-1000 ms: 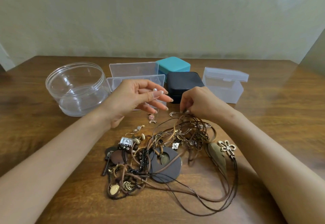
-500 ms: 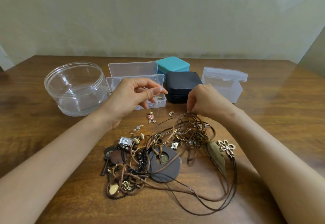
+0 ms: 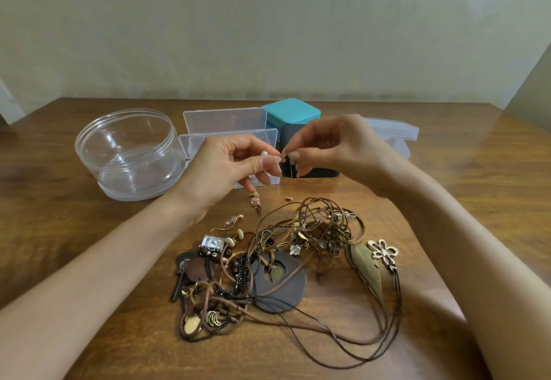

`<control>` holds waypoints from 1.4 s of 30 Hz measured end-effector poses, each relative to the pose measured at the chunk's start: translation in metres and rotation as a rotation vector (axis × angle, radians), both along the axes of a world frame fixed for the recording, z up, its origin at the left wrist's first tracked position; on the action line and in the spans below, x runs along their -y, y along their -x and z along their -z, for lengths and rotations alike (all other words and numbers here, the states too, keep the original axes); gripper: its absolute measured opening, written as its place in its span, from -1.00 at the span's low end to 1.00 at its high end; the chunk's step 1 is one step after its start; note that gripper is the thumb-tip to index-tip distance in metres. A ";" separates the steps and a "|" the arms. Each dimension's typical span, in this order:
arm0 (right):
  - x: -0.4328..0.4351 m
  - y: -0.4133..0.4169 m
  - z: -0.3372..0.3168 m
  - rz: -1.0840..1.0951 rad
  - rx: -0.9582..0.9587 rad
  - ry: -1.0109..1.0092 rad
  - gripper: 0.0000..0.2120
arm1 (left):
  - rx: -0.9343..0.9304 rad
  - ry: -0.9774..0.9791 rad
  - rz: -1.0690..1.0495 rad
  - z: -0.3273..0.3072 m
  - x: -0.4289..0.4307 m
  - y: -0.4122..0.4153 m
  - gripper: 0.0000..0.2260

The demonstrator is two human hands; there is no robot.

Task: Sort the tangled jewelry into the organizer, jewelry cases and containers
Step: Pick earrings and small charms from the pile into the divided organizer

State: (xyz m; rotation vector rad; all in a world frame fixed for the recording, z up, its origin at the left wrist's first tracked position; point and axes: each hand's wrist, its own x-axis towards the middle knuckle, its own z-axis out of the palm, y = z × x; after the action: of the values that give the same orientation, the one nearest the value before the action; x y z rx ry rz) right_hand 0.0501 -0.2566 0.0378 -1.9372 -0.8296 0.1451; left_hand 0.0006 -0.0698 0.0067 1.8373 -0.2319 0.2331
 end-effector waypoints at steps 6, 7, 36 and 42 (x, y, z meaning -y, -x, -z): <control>-0.013 0.005 0.012 -0.047 0.013 -0.212 -0.93 | 0.062 -0.028 -0.074 -0.004 0.001 0.002 -0.92; -0.014 0.004 0.014 -0.046 0.027 -0.236 -0.92 | 0.045 -0.001 -0.067 -0.006 0.001 0.003 -0.91; -0.023 0.002 0.030 -0.141 -0.377 -0.263 -0.87 | 0.062 0.217 -0.246 -0.014 0.000 0.005 -0.69; -0.023 0.001 0.029 -0.030 -0.311 -0.405 -0.90 | -0.089 0.061 -0.246 -0.013 -0.003 0.002 -0.88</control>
State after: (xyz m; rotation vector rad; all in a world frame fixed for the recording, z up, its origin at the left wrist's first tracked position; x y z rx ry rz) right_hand 0.0492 -0.2334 0.0085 -1.4758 -0.6244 0.2674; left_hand -0.0016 -0.0664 0.0199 1.8100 0.0635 0.3251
